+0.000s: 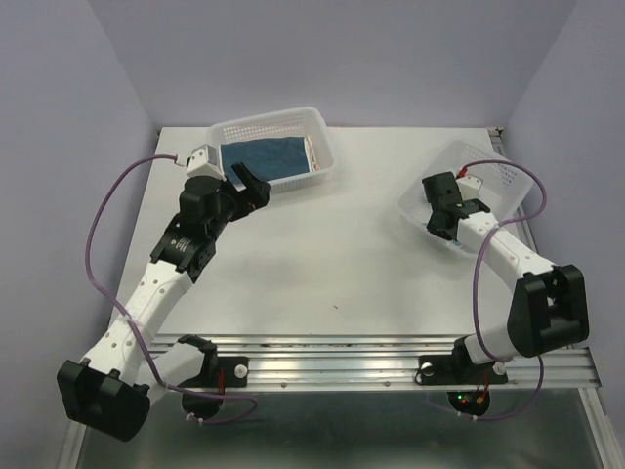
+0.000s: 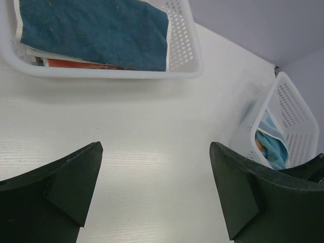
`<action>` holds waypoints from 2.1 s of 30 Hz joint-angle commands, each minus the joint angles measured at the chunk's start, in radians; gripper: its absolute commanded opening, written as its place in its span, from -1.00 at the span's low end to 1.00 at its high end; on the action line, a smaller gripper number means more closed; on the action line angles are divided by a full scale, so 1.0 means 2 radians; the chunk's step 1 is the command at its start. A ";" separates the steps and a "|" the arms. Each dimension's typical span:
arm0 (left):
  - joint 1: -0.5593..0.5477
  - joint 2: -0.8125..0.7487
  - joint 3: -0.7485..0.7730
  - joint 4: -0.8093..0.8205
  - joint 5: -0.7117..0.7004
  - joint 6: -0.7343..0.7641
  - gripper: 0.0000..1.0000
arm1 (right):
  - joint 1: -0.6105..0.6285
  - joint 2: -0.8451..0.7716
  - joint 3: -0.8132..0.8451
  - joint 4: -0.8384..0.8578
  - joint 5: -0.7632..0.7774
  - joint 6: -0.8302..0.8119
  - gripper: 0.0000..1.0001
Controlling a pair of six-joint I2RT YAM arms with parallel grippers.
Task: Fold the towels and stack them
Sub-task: Grab crumpled towel, then move the towel to the center of the board
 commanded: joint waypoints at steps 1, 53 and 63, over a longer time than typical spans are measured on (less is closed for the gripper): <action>-0.003 -0.010 0.014 0.013 -0.019 -0.003 0.98 | -0.005 -0.014 0.000 0.022 0.010 0.016 -0.99; -0.002 -0.142 -0.134 -0.155 -0.073 -0.144 0.98 | 0.169 -0.177 -0.039 0.118 -0.256 -0.049 0.76; -0.001 -0.086 -0.150 -0.139 -0.089 -0.142 0.98 | 0.273 0.018 0.058 0.188 -0.280 -0.070 1.00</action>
